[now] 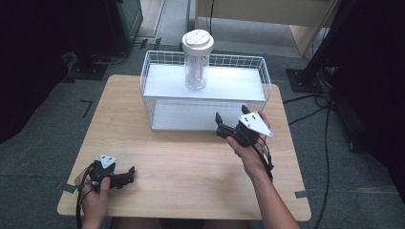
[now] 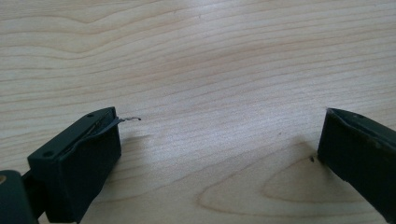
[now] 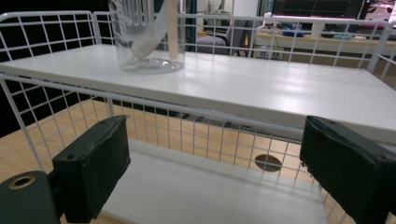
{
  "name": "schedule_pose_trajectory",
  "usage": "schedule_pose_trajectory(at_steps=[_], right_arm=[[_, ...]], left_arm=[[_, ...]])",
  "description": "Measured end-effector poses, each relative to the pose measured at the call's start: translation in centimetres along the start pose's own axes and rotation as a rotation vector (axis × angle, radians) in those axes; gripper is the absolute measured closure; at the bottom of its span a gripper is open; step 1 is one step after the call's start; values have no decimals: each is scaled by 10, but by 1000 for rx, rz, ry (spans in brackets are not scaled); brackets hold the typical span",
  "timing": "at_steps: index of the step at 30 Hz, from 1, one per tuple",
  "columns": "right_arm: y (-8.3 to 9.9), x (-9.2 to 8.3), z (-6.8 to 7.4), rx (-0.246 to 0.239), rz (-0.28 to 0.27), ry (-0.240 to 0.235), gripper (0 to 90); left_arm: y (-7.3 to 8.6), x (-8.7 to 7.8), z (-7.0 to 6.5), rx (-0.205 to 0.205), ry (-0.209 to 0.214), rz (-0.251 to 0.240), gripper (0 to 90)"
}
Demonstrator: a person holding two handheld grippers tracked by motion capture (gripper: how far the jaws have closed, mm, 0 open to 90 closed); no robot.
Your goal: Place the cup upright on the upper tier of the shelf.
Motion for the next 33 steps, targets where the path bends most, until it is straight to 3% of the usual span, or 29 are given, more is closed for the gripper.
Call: schedule_pose_trajectory(at_steps=[5,19,33], right_arm=[[14,-9,-11,-2,17,23,88],[59,-28,-41,52,73,88,88],[100,-54,-79,90,125,179,89]], left_arm=[[0,0,0,0,0,-1,0],[0,0,0,1,0,1,0],[0,0,0,0,0,0,0]])
Point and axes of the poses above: each handheld gripper's, and its own axes: x roughly forward along the jaws, y roughly out of its underside, z roughly to its left, the point moved 8 cm from there along x, roughly forward along the jaws, and after that the axes turned 5 degrees about z, right-handed, at the moved point
